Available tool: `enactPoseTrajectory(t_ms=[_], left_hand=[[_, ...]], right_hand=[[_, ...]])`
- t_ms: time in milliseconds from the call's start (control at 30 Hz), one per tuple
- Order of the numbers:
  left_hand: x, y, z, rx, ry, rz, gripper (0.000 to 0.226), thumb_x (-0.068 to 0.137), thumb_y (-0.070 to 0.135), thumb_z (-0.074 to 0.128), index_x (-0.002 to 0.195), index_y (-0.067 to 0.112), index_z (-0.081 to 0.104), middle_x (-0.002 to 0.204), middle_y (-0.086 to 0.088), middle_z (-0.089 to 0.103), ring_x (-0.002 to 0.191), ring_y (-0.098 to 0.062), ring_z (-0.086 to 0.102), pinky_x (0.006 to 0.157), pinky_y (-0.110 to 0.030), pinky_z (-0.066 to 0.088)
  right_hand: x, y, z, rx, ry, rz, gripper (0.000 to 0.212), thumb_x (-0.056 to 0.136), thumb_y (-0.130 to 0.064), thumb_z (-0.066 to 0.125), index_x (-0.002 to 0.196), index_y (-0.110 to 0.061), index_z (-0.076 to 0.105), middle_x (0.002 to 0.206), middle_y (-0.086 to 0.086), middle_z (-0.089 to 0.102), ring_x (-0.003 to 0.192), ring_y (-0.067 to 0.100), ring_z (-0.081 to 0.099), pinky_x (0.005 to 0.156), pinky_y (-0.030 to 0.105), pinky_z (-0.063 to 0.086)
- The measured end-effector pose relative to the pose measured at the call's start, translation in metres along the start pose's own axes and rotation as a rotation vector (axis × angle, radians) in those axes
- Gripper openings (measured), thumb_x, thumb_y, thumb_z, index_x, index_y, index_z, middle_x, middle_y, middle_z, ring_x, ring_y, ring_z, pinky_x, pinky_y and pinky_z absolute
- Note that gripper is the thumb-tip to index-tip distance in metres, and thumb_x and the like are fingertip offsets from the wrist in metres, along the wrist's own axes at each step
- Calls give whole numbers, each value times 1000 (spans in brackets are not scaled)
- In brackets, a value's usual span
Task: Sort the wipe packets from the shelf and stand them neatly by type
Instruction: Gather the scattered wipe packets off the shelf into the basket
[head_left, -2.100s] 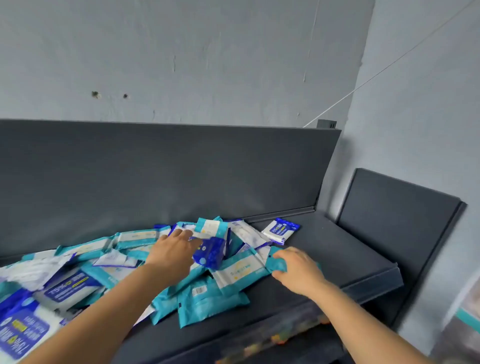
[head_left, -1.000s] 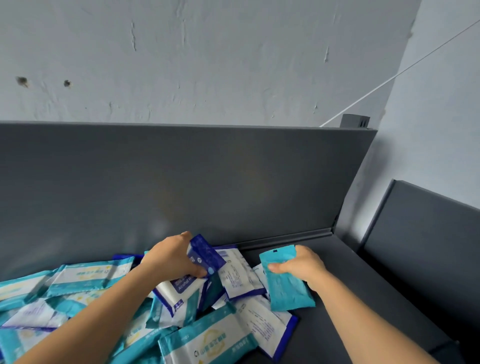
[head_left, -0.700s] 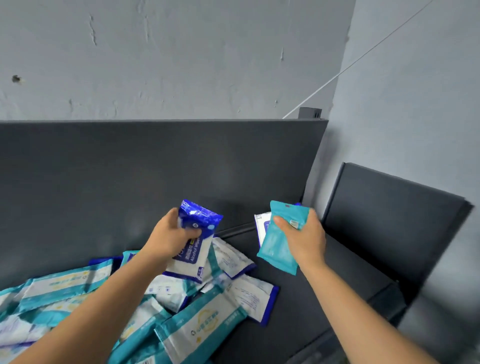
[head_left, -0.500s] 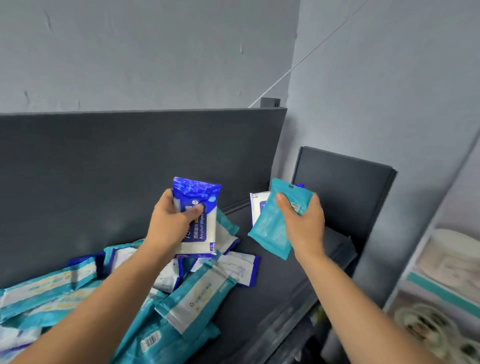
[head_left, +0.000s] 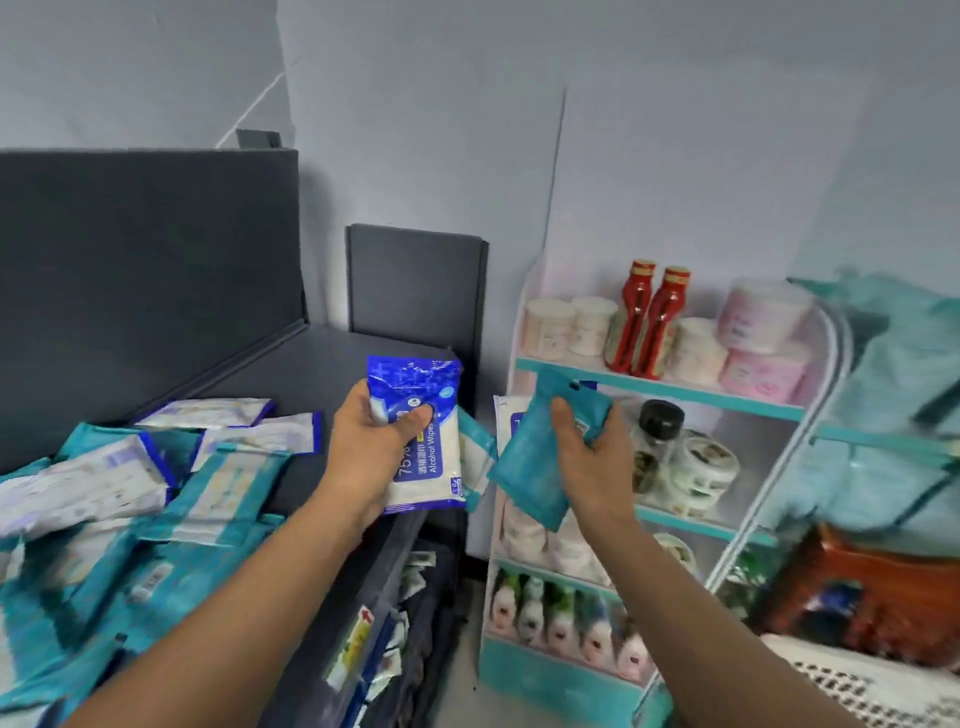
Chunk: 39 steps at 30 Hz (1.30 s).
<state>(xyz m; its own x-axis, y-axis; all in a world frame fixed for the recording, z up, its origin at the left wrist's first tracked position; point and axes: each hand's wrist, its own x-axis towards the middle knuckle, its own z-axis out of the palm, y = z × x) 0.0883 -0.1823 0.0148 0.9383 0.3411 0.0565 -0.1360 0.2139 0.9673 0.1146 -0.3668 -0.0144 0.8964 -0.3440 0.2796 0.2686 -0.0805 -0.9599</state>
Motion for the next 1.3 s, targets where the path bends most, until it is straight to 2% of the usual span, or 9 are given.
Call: enactPoseTrajectory(t_ms=[100,167,267,467,700,833,933,1100,1300], left_hand=[[-26,-19,40,8,-103,-52,26,84,-3,67,89,19,54,86,-8,70,62,-17,67,65,-37,57],[-47,-34,72,17,-183,-69,27,84,-5,65,87,19,54,86,-8,69,62,-16,67,68,-38,56],[-80,-58,118,42,-267,-109,26,85,-5,64,88,19,54,84,-4,70,60,-12,68,57,-30,57],[-161,-112,208,154,-370,-268,28,84,7,71,102,21,55,96,-6,70,77,-24,70,66,-38,57],[-252,-175,298,231,-476,-311,26,85,5,70,93,25,55,87,1,69,68,-14,68,57,-29,52],[-275,-212,334,341,-518,-322,29,86,7,69,88,30,50,88,0,68,69,-15,68,62,-34,56],[-278,-246,361,446,-567,-350,26,86,14,70,93,31,51,95,-2,68,78,-23,70,75,-47,58],[-268,-309,404,602,-652,-357,32,87,16,68,108,22,45,100,-1,61,82,-15,62,68,-30,50],[-255,-392,421,816,-720,-428,41,86,15,69,119,22,46,106,-2,58,93,-21,60,87,-37,49]], right_hand=[[-11,6,-56,-77,66,56,11,95,-29,55,88,-26,46,89,5,61,84,25,63,79,48,54],[-20,7,-102,-114,116,67,10,95,-19,51,88,-23,45,88,8,60,81,25,60,75,45,52],[-36,6,-167,-173,176,85,12,95,-10,46,88,-20,45,83,2,56,74,17,54,68,33,45],[-70,20,-302,-294,247,175,12,91,-6,53,100,-13,51,85,-2,60,78,16,58,75,36,50],[-99,48,-430,-397,275,348,19,89,-17,64,102,-22,51,92,-8,63,91,16,64,82,43,55],[-101,75,-474,-420,304,431,23,89,-14,65,102,-22,49,91,-9,60,93,16,62,77,33,53],[-89,105,-499,-433,312,512,26,88,-15,67,105,-23,49,99,-6,61,97,17,62,82,39,57],[-62,165,-529,-555,263,610,28,88,-19,68,105,-24,47,99,-8,59,91,12,59,73,30,56],[-42,241,-553,-700,103,765,33,87,-15,65,116,-19,49,99,-2,61,84,17,60,67,32,52]])
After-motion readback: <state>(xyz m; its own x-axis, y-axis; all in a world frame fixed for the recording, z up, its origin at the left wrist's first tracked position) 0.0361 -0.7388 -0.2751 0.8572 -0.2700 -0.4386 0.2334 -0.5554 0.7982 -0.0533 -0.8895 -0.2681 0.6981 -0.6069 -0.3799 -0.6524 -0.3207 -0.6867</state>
